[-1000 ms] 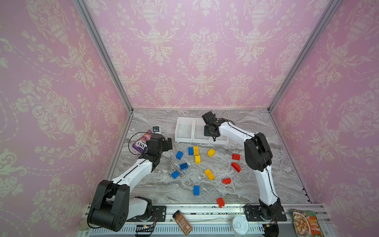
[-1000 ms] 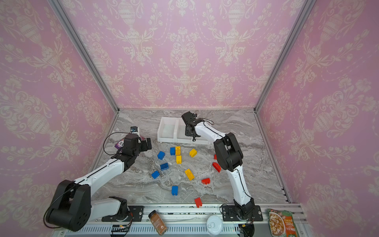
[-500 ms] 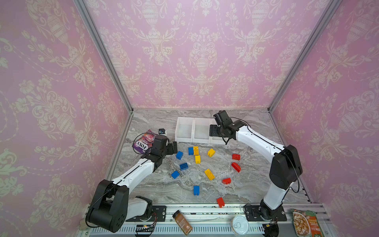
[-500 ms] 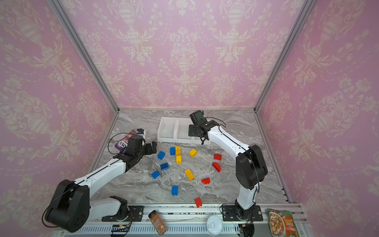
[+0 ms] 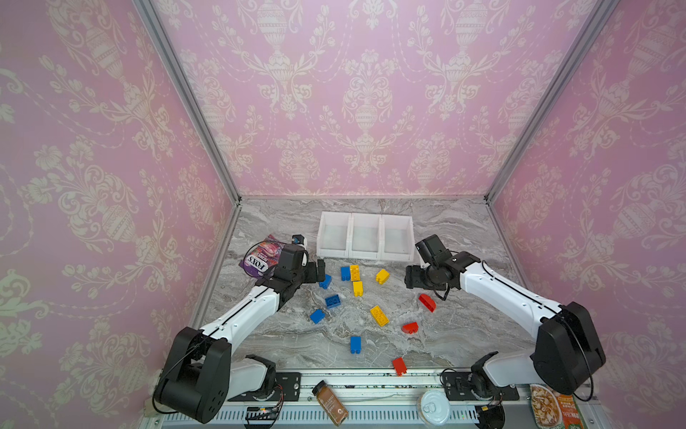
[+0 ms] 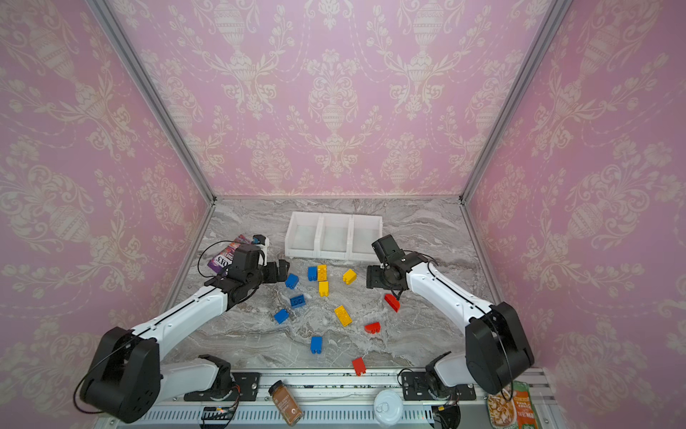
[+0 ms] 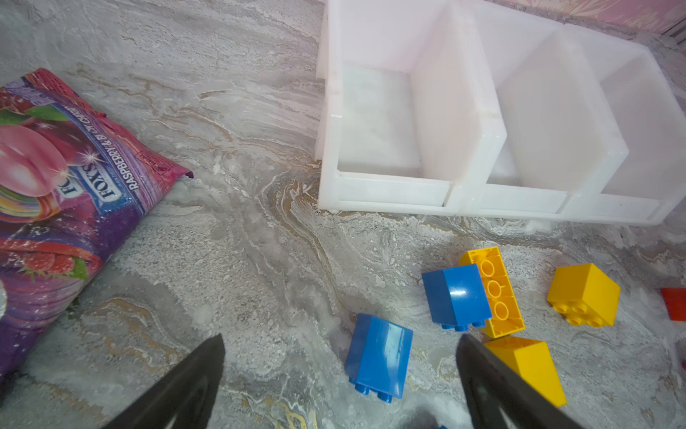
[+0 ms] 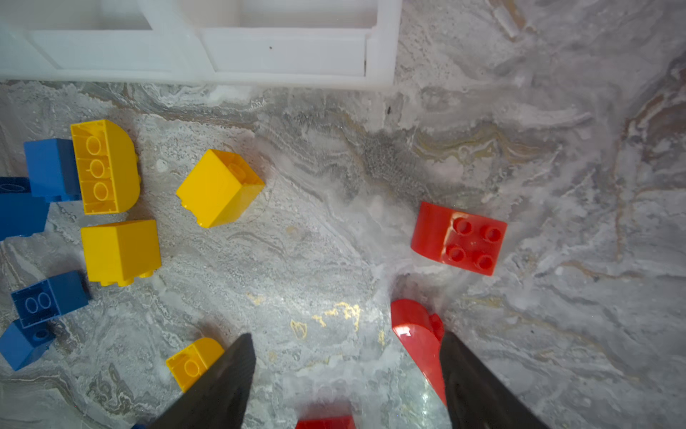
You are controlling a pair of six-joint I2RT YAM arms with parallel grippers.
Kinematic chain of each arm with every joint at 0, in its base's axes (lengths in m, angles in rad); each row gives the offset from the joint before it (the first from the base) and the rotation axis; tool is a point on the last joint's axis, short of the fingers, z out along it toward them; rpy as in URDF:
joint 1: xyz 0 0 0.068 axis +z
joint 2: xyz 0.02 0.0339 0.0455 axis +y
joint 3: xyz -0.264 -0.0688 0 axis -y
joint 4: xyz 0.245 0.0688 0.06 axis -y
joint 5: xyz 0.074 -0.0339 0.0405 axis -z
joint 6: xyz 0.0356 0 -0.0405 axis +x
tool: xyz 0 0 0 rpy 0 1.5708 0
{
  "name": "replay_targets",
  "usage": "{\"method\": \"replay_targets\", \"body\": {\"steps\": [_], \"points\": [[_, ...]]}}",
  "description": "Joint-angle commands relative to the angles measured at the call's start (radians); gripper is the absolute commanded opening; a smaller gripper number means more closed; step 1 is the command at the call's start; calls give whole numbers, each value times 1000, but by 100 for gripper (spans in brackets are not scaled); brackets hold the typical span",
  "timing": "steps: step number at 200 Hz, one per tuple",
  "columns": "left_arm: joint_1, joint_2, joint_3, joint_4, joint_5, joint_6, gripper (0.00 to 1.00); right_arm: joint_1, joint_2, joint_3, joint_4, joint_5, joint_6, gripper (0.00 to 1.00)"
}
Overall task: Sort the legos into containers by color
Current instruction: Pick up the lego from the middle-right of the table.
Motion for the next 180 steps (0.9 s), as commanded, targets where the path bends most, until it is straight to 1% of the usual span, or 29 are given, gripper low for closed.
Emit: {"method": "replay_targets", "body": {"steps": [1,26,63,144,180], "points": [[-13,-10,20,-35,22,-17,99,-27,-52,-53,-46,3,44,78],[-18,3,18,-34,24,-15,99,-62,-65,-102,-32,-9,40,77],[-22,6,20,-38,19,-10,99,-74,-37,-159,23,-3,23,74],[-25,11,13,-42,28,-18,99,-76,43,-189,99,-8,-5,67],[-25,8,14,-60,39,-23,99,-67,59,-197,102,-4,-14,57]]}}
